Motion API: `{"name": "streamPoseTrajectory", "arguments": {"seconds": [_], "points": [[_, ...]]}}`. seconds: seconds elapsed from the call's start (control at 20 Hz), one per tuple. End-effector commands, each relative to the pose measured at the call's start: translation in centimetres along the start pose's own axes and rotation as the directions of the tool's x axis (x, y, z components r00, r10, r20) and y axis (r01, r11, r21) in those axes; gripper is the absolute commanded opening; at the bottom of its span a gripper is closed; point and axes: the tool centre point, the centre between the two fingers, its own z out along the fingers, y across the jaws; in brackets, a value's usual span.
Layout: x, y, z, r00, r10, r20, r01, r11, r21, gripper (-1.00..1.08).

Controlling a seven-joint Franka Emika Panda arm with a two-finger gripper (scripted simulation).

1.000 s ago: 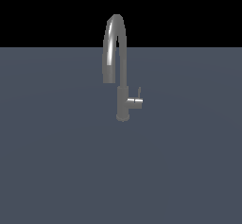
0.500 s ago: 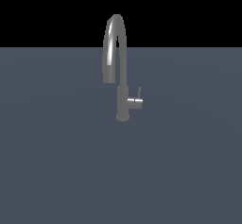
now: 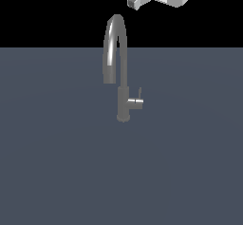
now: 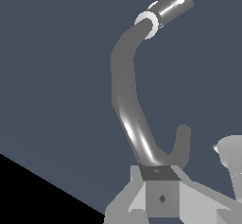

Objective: Turn on the faucet by rotating a designated handle.

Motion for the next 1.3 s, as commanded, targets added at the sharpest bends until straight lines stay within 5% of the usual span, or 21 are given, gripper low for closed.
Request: {"name": "streamPoseTrajectory", "arguments": {"seconds": [0.0, 0.3, 0.55, 0.9, 1.25], "points": [[1.9, 0.0, 0.1, 0.998, 0.046, 0.041, -0.048, 0.998, 0.049, -1.00], [6.8, 0.4, 0.9, 0.976, 0.152, 0.155, -0.177, 0.971, 0.162, -1.00], [11.0, 1.2, 2.0, 0.935, 0.234, 0.267, -0.302, 0.920, 0.250, -1.00], [17.0, 2.8, 4.8, 0.837, 0.322, 0.442, -0.490, 0.801, 0.345, -1.00], [21.4, 4.5, 8.1, 0.727, 0.358, 0.586, -0.639, 0.665, 0.386, -1.00]]}}
